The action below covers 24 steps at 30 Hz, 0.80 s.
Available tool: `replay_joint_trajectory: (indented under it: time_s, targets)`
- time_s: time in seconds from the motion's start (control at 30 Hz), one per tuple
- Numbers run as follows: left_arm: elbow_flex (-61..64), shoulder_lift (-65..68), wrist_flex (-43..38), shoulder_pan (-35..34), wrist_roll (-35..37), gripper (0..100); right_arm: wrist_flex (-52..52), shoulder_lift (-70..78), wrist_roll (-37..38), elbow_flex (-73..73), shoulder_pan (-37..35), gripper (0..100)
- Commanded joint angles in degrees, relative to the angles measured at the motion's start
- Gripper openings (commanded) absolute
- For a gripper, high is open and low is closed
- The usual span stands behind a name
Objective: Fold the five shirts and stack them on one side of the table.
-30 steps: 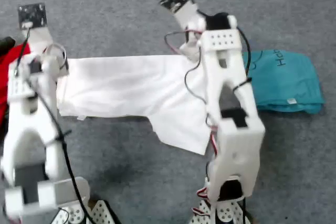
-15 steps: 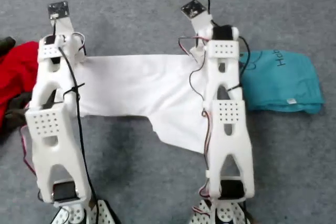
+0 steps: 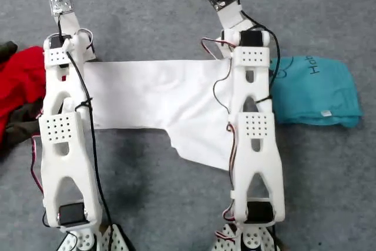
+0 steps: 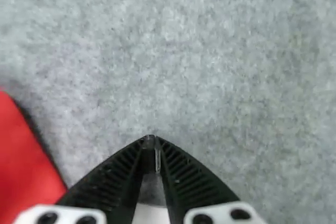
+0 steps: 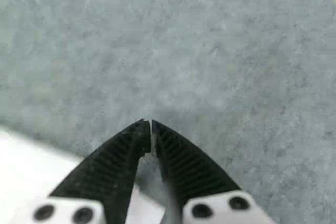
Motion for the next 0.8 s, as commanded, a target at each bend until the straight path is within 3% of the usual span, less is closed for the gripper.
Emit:
replay_joint_trajectory:
  time_s: [0.0,0.17,0.33,0.63,0.77]
  targets:
    - [-11.1,-2.4,10.3,-0.3,0.5,3,12.1,-10.8,-0.2,-2.2,0.8,1.5]
    - [-24.2,-0.6,24.6,0.1,-1.1,3,22.7,-15.3,-0.6,-1.5,0.9,1.5]
    - [-24.8,8.0,24.6,-0.2,-3.4,3,21.6,-14.1,-0.6,6.0,0.4,1.5]
    - [-27.1,13.5,13.1,-1.6,0.9,3,-0.8,-4.5,-1.0,11.5,1.4,1.5]
    - [-27.6,14.1,12.7,-1.9,0.6,3,-8.2,-2.1,-0.8,11.2,1.4,1.5]
